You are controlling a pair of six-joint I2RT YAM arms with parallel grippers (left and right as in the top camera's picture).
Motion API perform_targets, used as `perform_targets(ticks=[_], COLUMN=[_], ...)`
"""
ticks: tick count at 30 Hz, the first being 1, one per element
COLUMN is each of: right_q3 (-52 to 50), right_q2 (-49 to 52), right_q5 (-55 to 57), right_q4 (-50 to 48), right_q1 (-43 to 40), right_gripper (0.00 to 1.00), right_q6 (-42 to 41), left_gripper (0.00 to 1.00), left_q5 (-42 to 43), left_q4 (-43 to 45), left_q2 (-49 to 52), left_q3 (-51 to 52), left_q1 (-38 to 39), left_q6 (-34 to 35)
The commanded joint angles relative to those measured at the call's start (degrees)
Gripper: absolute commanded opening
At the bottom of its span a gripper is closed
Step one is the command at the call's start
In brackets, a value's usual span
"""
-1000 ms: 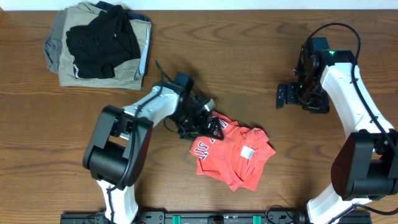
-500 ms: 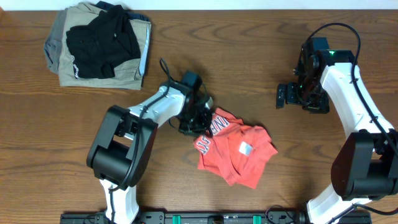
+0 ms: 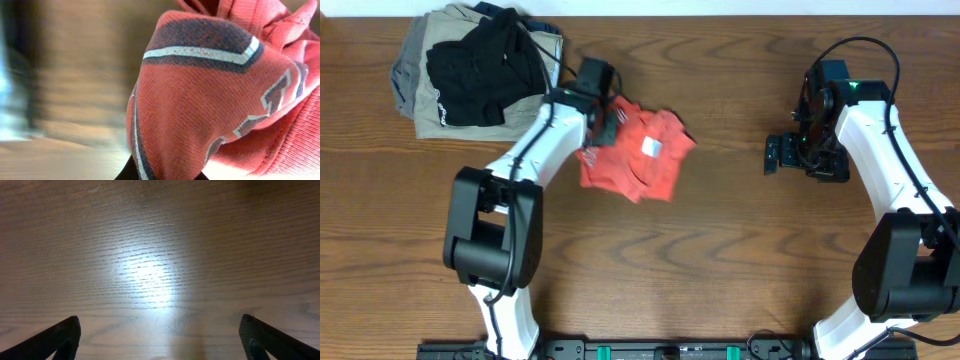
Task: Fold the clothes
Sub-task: 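Carry the bundle to the back left and place it on the clothes stack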
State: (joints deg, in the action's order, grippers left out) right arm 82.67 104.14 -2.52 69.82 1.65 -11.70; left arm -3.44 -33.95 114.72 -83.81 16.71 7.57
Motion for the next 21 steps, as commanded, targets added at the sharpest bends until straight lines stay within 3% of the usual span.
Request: perform_targets(ticks=[1, 11, 17, 21], right_q3=[0.7, 0.7, 0.7, 0.7], right_q2=[-1.0, -1.0, -1.0, -1.0], right_q5=[0.6, 0.6, 0.6, 0.6], right_q4=[0.0, 0.0, 0.0, 0.0], right_q1=[0.7, 0.7, 0.7, 0.7], right_gripper=[0.99, 0.99, 0.99, 0.99], right_q6=[-0.7, -0.7, -0.7, -0.7], left_gripper=[0.06, 0.07, 0.08, 0.08], left_q5=[-9.7, -10.2, -10.1, -10.1], left_q4=[1.0, 2.7, 8.2, 10.4], left_q2=[0.6, -2.8, -5.7, -6.5], left_q3=[-5.3, -13.2, -13.8, -13.8], left_q1=[-2.4, -7.6, -10.6, -13.0], left_q6=[-1.6, -1.5, -1.1, 4.1])
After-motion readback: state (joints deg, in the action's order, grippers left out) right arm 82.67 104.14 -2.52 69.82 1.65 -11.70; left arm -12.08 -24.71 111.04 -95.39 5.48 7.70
